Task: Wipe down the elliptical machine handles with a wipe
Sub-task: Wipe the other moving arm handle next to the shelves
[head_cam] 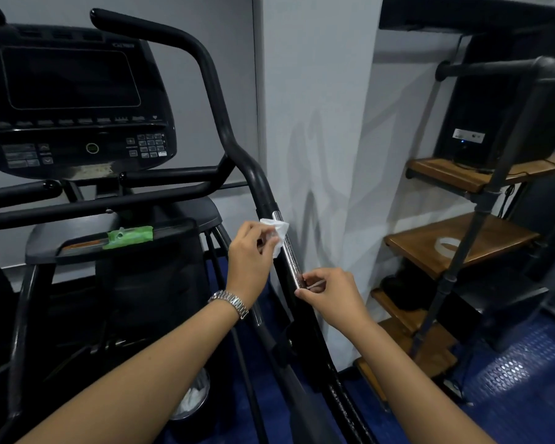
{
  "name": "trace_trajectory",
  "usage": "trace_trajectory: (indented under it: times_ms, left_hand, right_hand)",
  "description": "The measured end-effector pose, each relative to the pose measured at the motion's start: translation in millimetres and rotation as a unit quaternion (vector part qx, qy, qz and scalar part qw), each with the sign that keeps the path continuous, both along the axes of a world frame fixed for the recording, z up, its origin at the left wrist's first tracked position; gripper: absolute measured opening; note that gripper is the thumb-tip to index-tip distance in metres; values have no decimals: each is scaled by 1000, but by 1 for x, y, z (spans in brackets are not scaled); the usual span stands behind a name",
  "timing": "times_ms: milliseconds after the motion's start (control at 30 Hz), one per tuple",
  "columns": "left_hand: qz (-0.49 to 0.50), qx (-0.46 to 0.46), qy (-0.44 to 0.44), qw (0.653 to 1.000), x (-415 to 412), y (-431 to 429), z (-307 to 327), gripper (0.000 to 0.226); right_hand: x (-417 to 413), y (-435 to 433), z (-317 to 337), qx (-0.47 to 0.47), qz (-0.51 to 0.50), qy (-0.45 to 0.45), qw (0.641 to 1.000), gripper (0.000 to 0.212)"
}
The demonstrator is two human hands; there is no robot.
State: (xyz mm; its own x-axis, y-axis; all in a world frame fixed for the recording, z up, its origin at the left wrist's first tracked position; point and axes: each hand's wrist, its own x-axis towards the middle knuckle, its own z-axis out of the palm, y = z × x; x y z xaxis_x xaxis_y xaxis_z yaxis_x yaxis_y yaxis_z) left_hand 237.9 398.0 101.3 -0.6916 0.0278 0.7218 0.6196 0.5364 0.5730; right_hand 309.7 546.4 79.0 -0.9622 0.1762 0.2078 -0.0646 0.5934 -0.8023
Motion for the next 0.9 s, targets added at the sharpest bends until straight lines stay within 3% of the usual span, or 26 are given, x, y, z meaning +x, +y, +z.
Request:
trace_trajectory:
  times_ms: [233,367,533,700,833,900]
  left_hand:
    - [19,-7,3,1000,-19,-1,22,12]
    - [-21,-101,45,994,-6,-6,-3,15]
    - [-1,-120,52,991,-28,-6,27,14]
    - [-27,-266,112,957,-21,-14,20,11]
    - [14,-267,109,957,-29,-7,39,11]
    - [11,-318,108,942,-26,-4,36,10]
  right_hand:
    - [1,0,4,-2,4,-10,1000,19]
    - [1,0,3,-1,5,-9,1000,19]
    - [-3,2,4,20,8,-3,1000,21]
    - [-2,3,3,31,7,-4,1000,21]
    - [-5,5,3,50,8,-16,999,20]
    - [-5,5,2,54,4,-20,998,20]
